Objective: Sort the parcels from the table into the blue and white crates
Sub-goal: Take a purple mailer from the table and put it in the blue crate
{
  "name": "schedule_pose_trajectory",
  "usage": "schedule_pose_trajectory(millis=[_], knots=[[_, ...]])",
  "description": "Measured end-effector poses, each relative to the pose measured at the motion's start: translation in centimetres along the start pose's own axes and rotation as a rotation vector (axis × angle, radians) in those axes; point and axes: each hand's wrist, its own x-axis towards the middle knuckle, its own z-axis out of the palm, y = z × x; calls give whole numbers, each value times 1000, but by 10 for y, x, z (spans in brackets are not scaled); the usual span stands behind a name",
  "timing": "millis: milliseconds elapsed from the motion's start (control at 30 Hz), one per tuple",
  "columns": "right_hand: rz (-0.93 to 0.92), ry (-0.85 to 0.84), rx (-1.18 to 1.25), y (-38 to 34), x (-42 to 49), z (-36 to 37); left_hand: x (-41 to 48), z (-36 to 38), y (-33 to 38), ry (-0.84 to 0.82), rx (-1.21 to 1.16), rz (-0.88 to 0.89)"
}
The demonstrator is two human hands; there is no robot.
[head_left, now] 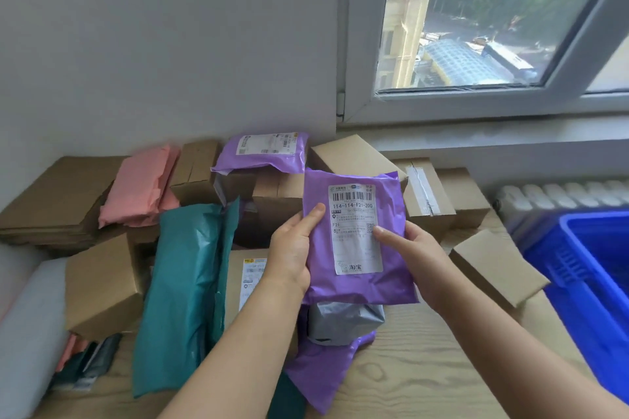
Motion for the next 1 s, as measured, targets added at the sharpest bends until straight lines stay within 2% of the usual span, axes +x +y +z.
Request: schedule_pose_trajectory(millis=[267, 433, 533, 833, 1000], knots=[[-43, 275, 10, 6, -44, -94, -7, 88, -56, -225, 224, -84], [-85, 416, 10, 7, -90, -190, -43, 163, -114, -422, 458, -177], [-56, 443, 20, 9, -111, -250, -69, 207, -151, -424, 500, -161], [68, 463, -53, 19, -182, -434, -136, 339, -285, -345, 470, -257], [103, 484, -57, 17, -192, -498, -145, 392, -331, -346, 542, -255]])
